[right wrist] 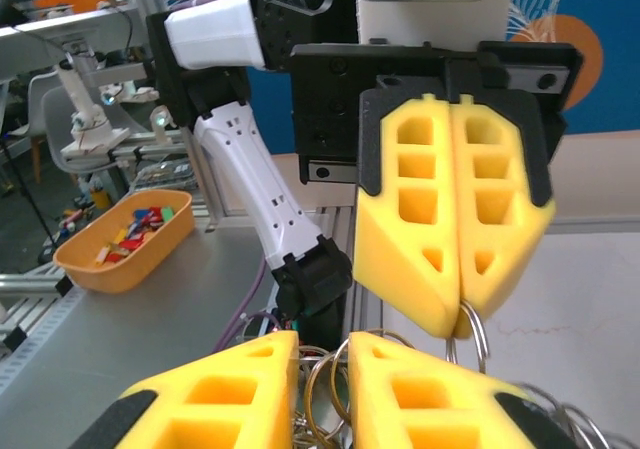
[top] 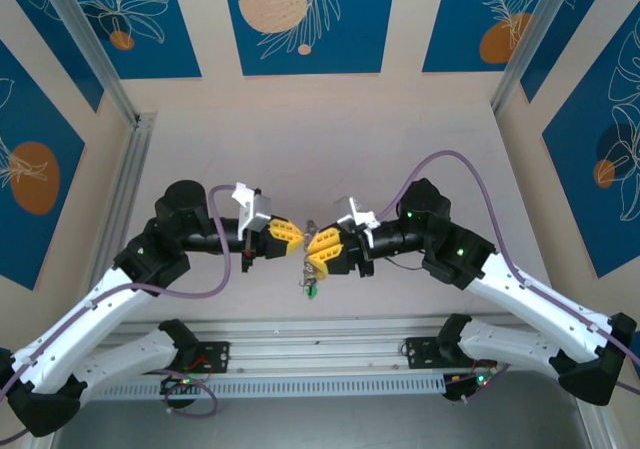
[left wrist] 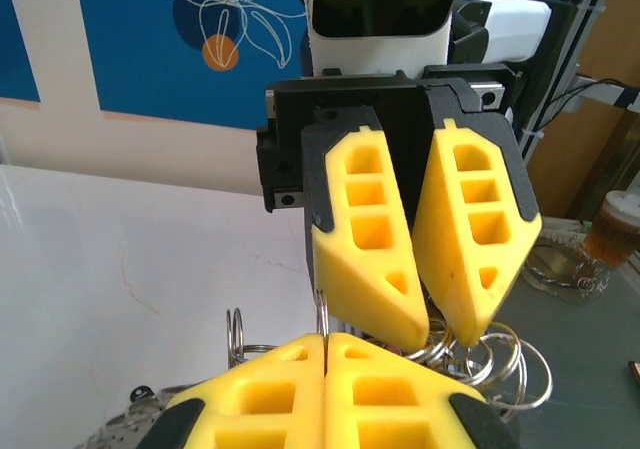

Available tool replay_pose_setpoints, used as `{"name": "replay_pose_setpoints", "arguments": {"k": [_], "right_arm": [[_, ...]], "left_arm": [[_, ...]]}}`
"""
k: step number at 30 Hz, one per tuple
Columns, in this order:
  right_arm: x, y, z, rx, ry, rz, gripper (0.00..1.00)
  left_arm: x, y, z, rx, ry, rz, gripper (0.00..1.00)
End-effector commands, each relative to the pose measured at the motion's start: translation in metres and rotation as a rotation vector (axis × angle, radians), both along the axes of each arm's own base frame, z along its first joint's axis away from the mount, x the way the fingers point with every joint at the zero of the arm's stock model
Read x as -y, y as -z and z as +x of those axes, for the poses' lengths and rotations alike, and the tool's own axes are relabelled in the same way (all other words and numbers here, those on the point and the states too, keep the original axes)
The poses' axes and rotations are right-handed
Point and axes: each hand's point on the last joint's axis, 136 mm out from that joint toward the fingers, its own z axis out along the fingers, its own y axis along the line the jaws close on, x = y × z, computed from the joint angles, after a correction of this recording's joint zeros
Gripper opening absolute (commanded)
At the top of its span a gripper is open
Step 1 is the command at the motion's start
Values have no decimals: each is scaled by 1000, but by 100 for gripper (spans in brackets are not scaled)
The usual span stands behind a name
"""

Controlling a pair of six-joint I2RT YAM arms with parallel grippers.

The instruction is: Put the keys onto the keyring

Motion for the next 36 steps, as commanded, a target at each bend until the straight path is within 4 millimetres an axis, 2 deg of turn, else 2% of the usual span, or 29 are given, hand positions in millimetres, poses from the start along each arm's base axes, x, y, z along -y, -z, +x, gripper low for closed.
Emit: {"name": "replay_pose_setpoints", "arguments": {"k": [1,6,9,18,26,36], "right_arm": [[14,-18,-1,55,70,39,24],[31,-24,7,87,179,68,25],[34,-27,13,73,198,64,24],[19,-22,24,1,149,3,21],[12,-24,8,-21,9,9,21],[7,-20,13,-33,17,10,20]], "left_arm": [[-2,-21,-9,54,21,-78,0],[-3,-24,-11,52,32,-106,0],[-3,-27,-13,52,42,-124,0],[-6,-31,-20,53,62,-154,0],[-7,-31,-21,61,63,-150,0],[-6,-30,-21,50,68,-145,0]]}}
